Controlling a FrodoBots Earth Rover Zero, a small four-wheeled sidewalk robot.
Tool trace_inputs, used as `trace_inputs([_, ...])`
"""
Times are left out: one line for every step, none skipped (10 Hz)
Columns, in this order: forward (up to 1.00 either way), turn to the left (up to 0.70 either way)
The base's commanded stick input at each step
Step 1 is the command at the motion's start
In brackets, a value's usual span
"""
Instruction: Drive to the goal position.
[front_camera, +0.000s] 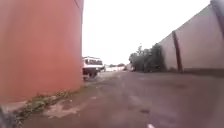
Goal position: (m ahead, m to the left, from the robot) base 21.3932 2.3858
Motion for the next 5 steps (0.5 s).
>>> trace_inputs([1.00, 0.00])
trace_inputs([1.00, 0.00])
trace_inputs([1.00, 0.00])
trace_inputs([1.00, 0.00])
trace_inputs([1.00, 0.00])
